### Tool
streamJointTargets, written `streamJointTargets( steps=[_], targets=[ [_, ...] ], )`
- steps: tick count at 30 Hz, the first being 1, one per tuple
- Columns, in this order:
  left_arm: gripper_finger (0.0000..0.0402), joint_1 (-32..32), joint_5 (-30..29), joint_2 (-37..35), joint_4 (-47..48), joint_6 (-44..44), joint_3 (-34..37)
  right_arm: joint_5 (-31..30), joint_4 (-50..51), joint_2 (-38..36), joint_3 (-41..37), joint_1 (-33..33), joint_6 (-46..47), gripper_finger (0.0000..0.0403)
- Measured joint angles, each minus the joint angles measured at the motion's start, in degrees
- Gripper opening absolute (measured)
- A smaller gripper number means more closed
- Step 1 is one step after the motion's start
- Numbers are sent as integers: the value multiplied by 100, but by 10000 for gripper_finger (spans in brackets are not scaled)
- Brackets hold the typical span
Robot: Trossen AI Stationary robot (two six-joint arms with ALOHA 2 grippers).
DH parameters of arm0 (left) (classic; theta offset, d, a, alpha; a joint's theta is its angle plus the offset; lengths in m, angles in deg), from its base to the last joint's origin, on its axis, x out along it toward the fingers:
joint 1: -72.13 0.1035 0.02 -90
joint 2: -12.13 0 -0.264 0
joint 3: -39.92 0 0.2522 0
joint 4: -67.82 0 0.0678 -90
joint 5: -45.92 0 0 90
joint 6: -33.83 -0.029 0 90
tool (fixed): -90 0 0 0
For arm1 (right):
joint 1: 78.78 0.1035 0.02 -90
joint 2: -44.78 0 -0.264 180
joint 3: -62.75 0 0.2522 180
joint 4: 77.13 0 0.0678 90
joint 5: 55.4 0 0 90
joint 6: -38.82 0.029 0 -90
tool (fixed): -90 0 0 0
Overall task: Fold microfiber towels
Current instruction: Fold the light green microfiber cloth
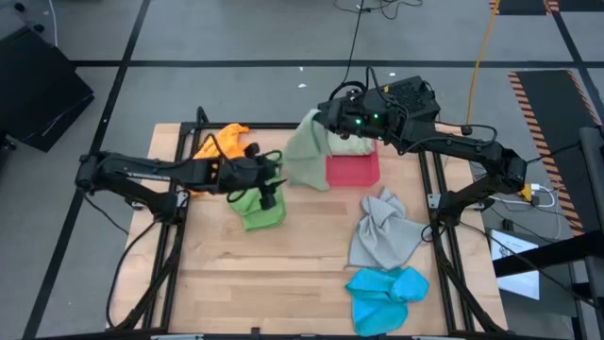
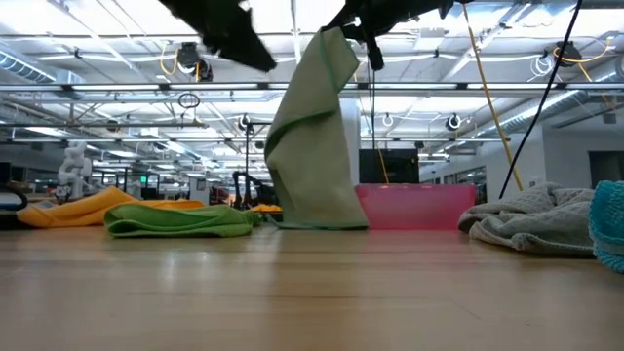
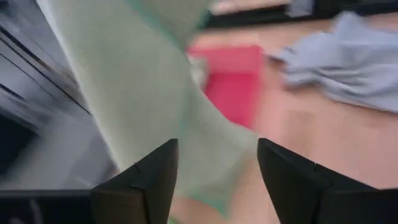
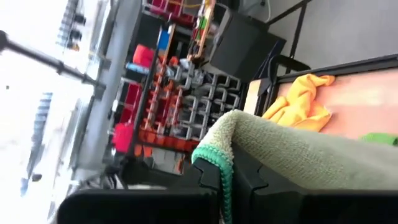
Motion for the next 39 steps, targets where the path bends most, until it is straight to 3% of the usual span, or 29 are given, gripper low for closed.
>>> streamJointTargets(
  steps=[8, 10, 13, 16, 26, 32, 39],
  targets=[
    [317, 34, -883, 1046, -2025, -2278, 2, -9, -599, 0, 0, 7, 1150, 2],
    [333, 64, -1434, 1289, -2545, -2782, 3, -50, -740, -2, 0, 11, 1423, 2],
    [343, 106, -2267, 1685, -3808, -3818, 3, -348, -868, -2, 0, 56, 1764, 2],
    [341, 228, -2453, 1918, -4802, -4575, 2, -601, -919, -4, 0, 85, 1923, 2],
    [341, 366, -2430, 2022, -4644, -4441, 0, -635, -936, -4, 0, 94, 1904, 2],
    [340, 224, -2335, 2111, -4156, -3815, -2, -796, -967, -4, 0, 55, 2032, 2],
    [340, 379, -2688, 2514, -5208, -4099, -6, -805, -1014, -4, 0, 85, 2185, 2]
  ],
)
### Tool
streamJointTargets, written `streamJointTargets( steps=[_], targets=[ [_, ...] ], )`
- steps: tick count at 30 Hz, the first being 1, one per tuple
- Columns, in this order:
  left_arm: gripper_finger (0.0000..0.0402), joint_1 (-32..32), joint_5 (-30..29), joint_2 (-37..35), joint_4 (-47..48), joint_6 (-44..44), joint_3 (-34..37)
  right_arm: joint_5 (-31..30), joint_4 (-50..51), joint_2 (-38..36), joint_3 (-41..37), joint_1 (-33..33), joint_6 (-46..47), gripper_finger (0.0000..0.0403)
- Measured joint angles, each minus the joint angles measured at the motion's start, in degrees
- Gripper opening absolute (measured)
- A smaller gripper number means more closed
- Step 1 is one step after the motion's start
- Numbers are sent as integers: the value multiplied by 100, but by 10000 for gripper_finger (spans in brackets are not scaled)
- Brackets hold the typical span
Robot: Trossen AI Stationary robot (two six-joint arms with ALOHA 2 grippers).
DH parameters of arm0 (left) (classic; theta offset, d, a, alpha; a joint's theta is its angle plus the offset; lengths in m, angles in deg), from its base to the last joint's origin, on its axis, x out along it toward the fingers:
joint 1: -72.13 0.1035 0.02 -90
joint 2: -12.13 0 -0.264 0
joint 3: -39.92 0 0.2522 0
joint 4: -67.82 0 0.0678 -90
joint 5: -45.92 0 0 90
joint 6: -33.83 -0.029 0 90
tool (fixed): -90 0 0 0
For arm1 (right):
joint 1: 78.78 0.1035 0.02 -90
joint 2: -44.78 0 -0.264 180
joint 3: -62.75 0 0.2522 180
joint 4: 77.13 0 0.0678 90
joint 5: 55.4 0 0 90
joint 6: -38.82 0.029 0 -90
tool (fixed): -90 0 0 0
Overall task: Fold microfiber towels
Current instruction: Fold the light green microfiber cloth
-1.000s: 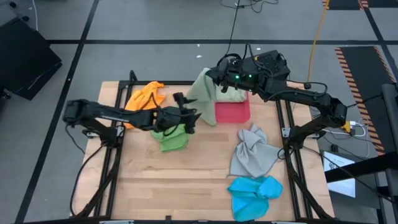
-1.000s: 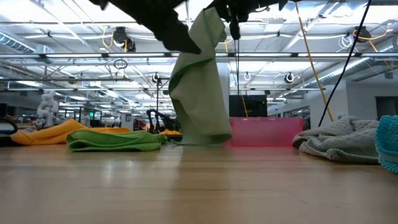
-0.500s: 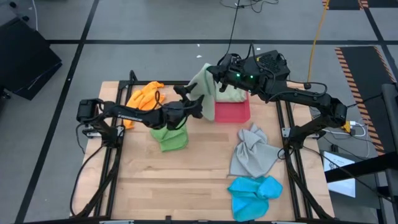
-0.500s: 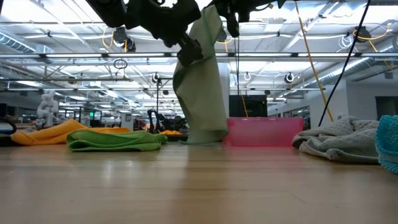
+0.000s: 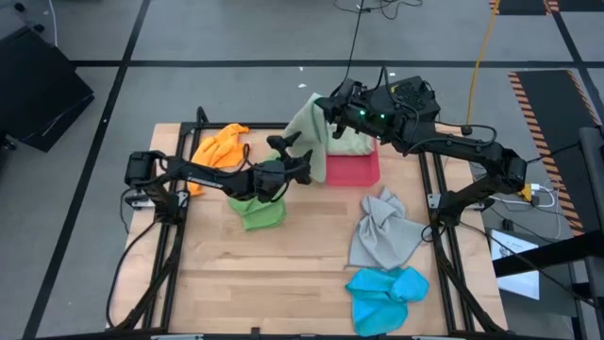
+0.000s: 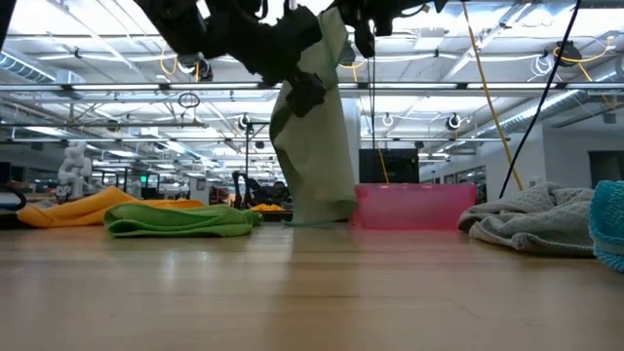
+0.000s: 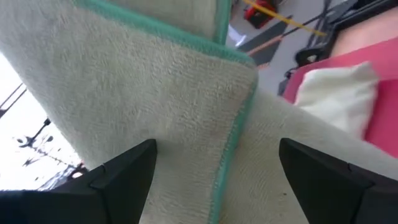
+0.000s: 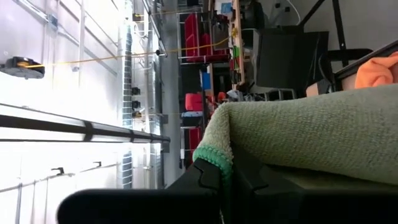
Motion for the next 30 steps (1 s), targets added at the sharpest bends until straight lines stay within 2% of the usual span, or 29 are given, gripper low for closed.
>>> streamJointTargets(
  steps=[5, 10, 13, 18, 23, 26, 30],
  targets=[
    [341, 176, -203, 181, -819, -148, 1, -6, 27, 0, 0, 58, 85, 2],
    [331, 336, -713, 130, -897, 133, -135, 25, 262, 4, -2, 121, -12, 2],
    [319, 336, -781, 26, -921, 112, -282, 31, 363, 4, -2, 123, -77, 2],
    [282, 127, -1025, -275, -665, 112, -435, 78, 479, 4, -2, 88, -389, 2],
    [216, -128, -1251, -852, -346, 157, -509, 492, 523, 4, -2, -11, -749, 2],
    [165, -193, -1287, -1338, 405, 776, -509, 685, 525, 4, -2, -30, -940, 2],
    [116, 47, -149, -1977, 2469, 2644, -508, 966, 522, 4, -2, -30, -1192, 2]
  ],
)
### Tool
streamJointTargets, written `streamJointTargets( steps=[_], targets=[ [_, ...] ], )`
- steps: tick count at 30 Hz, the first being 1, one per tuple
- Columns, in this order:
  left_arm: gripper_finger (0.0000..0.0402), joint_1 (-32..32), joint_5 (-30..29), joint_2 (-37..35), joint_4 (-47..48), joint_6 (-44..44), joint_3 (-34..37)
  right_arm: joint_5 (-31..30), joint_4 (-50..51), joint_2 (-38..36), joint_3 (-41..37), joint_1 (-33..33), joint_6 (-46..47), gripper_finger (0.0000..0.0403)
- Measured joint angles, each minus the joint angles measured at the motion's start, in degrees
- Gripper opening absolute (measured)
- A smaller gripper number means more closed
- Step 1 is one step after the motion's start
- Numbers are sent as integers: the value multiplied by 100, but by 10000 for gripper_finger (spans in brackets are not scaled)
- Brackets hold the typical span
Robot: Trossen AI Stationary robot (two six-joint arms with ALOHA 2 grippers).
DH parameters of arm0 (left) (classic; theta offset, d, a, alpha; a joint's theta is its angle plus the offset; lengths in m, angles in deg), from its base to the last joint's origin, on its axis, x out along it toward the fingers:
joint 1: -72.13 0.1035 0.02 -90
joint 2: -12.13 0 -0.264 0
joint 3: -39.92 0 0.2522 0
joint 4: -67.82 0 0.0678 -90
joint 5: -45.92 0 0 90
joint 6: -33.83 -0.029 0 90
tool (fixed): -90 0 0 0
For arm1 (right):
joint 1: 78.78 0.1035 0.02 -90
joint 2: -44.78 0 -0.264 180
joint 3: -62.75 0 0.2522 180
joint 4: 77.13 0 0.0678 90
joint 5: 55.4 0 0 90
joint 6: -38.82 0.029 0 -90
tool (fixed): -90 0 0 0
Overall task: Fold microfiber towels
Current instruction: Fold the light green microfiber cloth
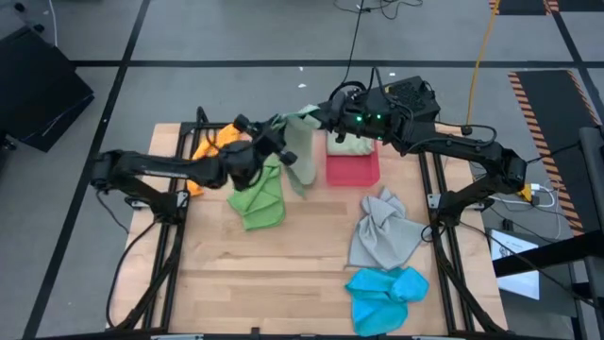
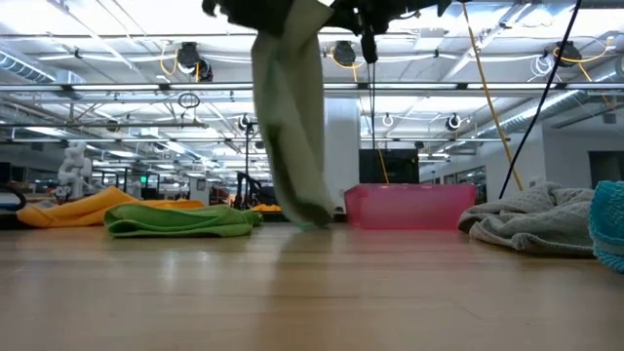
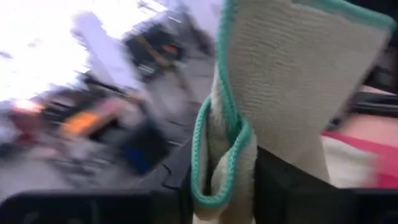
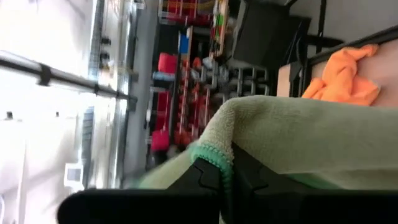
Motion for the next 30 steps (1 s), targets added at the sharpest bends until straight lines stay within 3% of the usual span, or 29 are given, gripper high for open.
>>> streamJointTargets(
  steps=[3, 6, 11, 15, 19, 25, 30],
  targets=[
    [93, 285, 1249, -308, 1320, 1319, -1, 203, -4, 0, 0, 0, -181, 2],
    [63, 458, 2271, -457, 2048, 1860, 5, 395, -1, 0, -1, 0, -398, 2],
    [11, 522, 3439, -609, 2319, 2102, 5, 858, 32, 0, -2, -42, -934, 2],
    [26, 580, 4235, -639, 2341, 2589, 5, 1382, 38, 0, -2, -131, -1115, 2],
    [73, 545, 4558, -637, 2343, 2772, 5, 1795, 46, 0, -2, -227, -1275, 2],
    [143, 460, 4564, -637, 2369, 2789, 5, 1799, 124, 0, -2, -354, -1284, 2],
    [135, 457, 4564, -637, 2455, 2741, 5, 1848, 122, 0, -2, -387, -1318, 2]
  ],
)
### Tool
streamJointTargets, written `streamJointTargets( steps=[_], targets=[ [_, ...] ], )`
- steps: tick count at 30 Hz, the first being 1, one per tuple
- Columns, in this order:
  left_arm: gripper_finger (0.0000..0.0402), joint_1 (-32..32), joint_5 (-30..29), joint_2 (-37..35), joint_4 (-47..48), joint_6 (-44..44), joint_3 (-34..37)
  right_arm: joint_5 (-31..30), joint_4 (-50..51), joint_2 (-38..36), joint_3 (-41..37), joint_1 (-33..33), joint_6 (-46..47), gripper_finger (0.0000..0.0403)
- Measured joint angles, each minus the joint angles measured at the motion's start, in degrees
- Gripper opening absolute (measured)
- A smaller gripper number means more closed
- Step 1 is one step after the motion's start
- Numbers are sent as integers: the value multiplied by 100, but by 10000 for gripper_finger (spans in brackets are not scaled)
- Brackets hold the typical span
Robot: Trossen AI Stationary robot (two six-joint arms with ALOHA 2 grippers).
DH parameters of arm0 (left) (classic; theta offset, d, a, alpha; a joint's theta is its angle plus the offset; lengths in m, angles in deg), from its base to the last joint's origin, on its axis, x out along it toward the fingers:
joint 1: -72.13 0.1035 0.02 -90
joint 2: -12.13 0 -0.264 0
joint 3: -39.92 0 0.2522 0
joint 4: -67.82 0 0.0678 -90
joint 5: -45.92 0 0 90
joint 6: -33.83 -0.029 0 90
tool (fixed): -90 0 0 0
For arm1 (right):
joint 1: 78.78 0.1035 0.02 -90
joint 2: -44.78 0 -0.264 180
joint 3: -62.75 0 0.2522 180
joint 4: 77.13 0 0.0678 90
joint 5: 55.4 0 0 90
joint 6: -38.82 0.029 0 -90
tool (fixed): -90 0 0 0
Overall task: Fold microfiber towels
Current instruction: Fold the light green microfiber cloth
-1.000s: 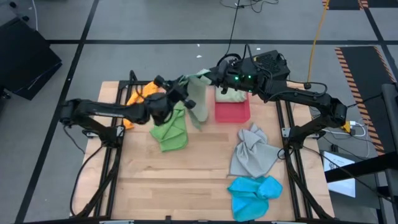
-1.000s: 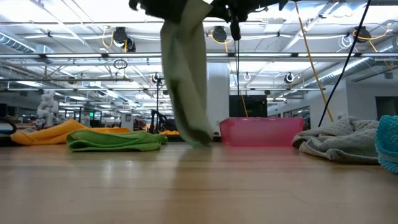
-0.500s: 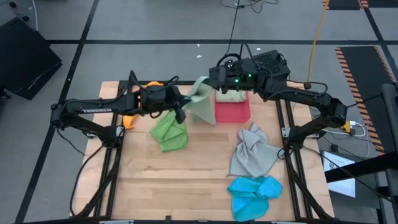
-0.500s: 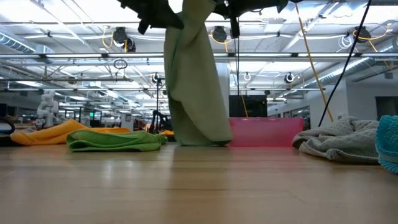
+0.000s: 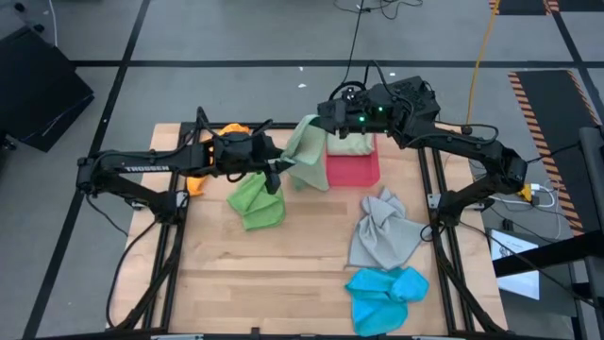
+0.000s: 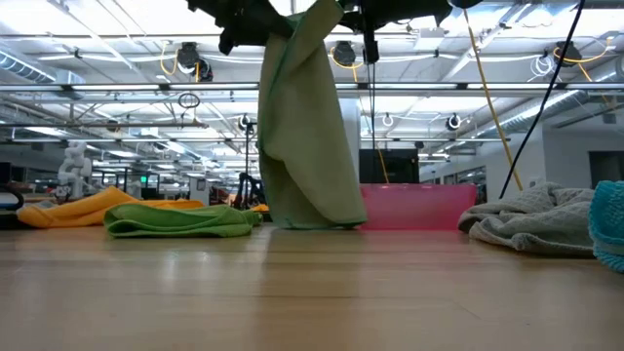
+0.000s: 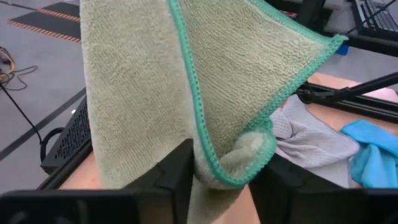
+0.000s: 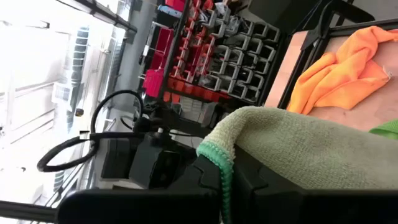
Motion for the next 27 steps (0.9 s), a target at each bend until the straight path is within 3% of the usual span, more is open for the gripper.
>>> streamJointTargets(
  steps=[7, 12, 18, 22, 27],
  targets=[
    [13, 17, 281, 0, 17, -14, 0, 365, 117, 0, 0, 0, -251, 2],
    [14, 25, 697, -1, 17, -37, 0, 1121, 275, 0, 0, -2, -786, 2],
    [13, 140, 1812, -53, 15, 27, 2, 2224, 834, -2, 0, 89, -1813, 9],
    [15, 153, 1951, -50, 83, 168, 5, 2125, 1406, -2, 0, 308, -2610, 44],
    [8, 215, 1746, -39, 533, 664, 31, 1342, 2584, -9, 0, 625, -3063, 124]
  ],
)
